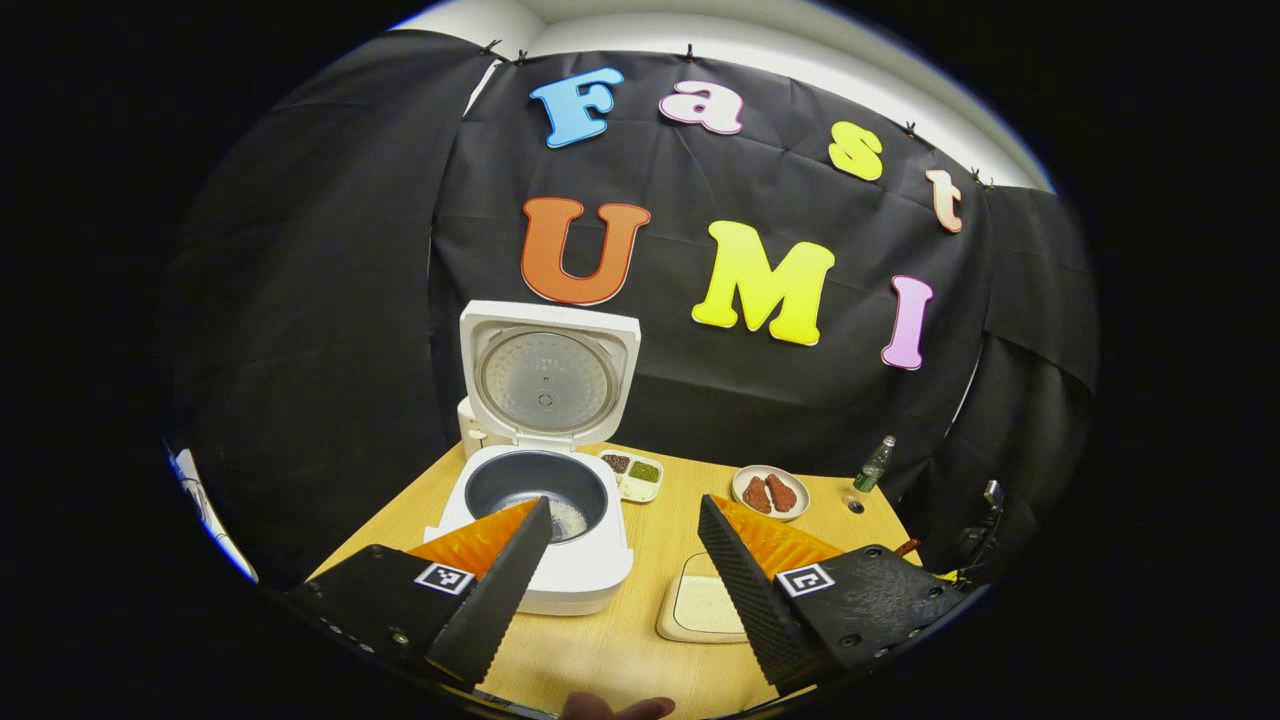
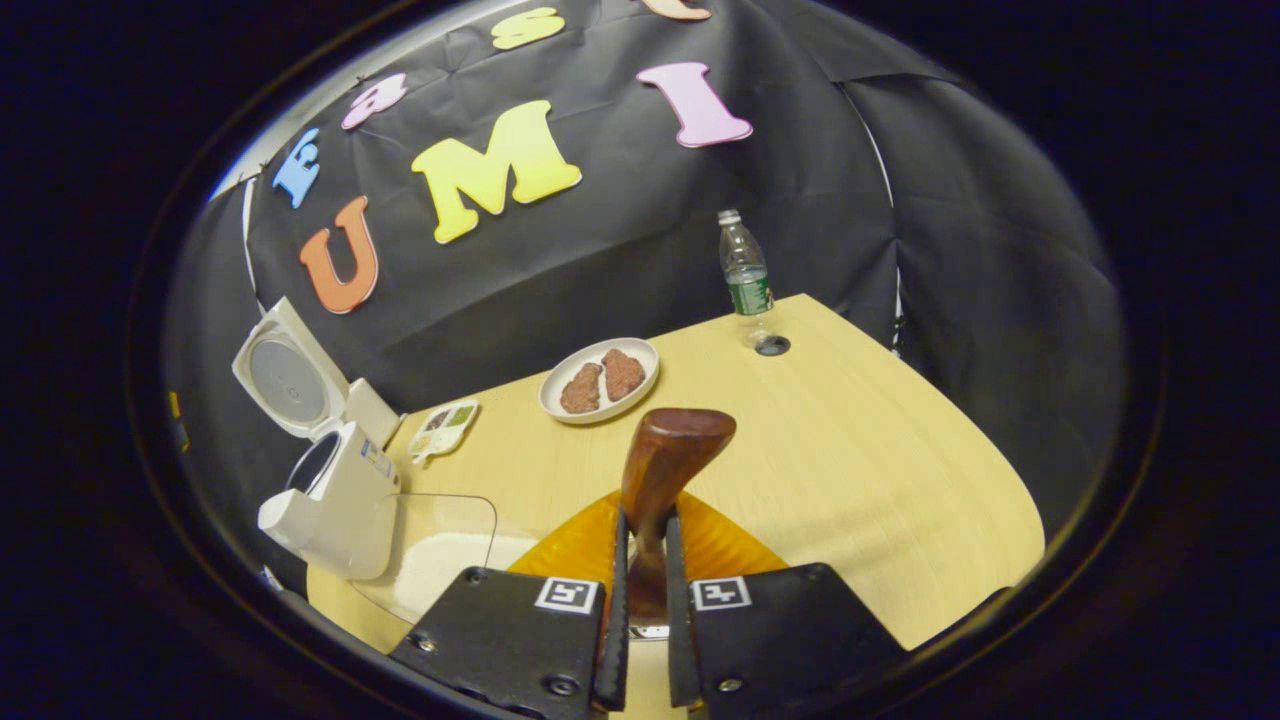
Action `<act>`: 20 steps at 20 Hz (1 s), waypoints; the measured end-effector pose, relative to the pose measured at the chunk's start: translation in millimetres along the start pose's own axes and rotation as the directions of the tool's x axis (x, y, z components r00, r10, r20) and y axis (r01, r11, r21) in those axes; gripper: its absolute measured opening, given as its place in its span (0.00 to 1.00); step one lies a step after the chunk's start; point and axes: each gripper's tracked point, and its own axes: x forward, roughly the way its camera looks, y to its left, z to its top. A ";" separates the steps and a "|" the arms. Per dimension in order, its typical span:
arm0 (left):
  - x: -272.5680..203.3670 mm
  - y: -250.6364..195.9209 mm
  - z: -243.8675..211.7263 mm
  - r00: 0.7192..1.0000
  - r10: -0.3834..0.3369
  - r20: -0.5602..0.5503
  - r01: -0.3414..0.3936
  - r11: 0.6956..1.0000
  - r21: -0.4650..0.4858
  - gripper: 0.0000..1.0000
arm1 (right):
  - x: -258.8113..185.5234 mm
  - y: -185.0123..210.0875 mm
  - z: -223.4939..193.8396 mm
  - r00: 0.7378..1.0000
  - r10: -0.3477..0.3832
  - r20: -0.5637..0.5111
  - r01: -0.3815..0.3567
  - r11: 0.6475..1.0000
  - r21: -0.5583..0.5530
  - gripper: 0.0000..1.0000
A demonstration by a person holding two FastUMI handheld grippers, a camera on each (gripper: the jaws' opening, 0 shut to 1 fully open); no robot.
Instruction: Close the left gripper, press the button to open the rice cooker; take a wooden spoon from the chopstick holder with the right hand, scoop a spoonful of rice and pour it into the rice cooker, then put the wooden spoon back into the chopstick holder.
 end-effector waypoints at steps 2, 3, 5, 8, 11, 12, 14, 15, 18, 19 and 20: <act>1.1 -3.0 4.5 1.000 -0.004 0.006 0.004 1.000 0.004 0.95 | -2.5 3.8 2.4 1.000 0.020 0.002 -0.020 1.000 0.003 0.23; 0.8 -4.3 5.9 1.000 -0.008 0.009 0.008 1.000 0.006 0.95 | -4.5 5.8 4.5 1.000 0.027 0.007 -0.027 1.000 -0.001 0.33; 2.4 -5.1 10.8 1.000 -0.014 0.019 0.014 1.000 0.007 0.95 | -9.3 -0.9 12.3 1.000 -0.007 0.025 0.007 1.000 -0.021 0.55; 5.1 -4.6 20.3 0.999 -0.024 0.031 0.024 1.000 0.002 0.94 | -27.2 -7.0 31.2 0.997 -0.048 0.056 0.049 0.998 -0.024 0.82; 9.0 7.4 43.9 0.997 -0.019 0.069 0.019 1.000 0.005 0.94 | -53.1 -9.8 57.3 0.991 -0.085 0.104 0.089 0.995 -0.041 0.82; 11.4 13.8 53.9 0.996 -0.011 0.087 0.011 1.000 0.001 0.94 | -62.7 -9.0 66.4 0.988 -0.094 0.125 0.101 0.994 -0.051 0.81; 14.5 22.9 68.7 0.994 -0.004 0.112 0.006 1.000 -0.018 0.94 | -85.7 0.3 84.4 0.982 -0.101 0.157 0.114 0.990 -0.078 0.82; 14.2 25.9 74.7 0.992 -0.003 0.122 0.006 1.000 -0.023 0.94 | -97.1 7.4 92.9 0.979 -0.101 0.175 0.120 0.987 -0.107 0.86; 15.0 36.6 88.0 0.988 0.010 0.156 -0.008 1.000 -0.017 0.94 | -131.4 35.9 118.1 0.967 -0.077 0.241 0.124 0.975 -0.185 0.98; 14.9 37.5 93.1 0.987 0.010 0.163 -0.007 1.000 -0.018 0.94 | -142.5 48.8 124.9 0.965 -0.058 0.256 0.112 0.973 -0.202 0.98; 15.2 37.2 97.2 0.986 0.005 0.166 -0.002 1.000 -0.018 0.94 | -150.5 61.0 132.2 0.962 -0.040 0.271 0.100 0.972 -0.213 0.98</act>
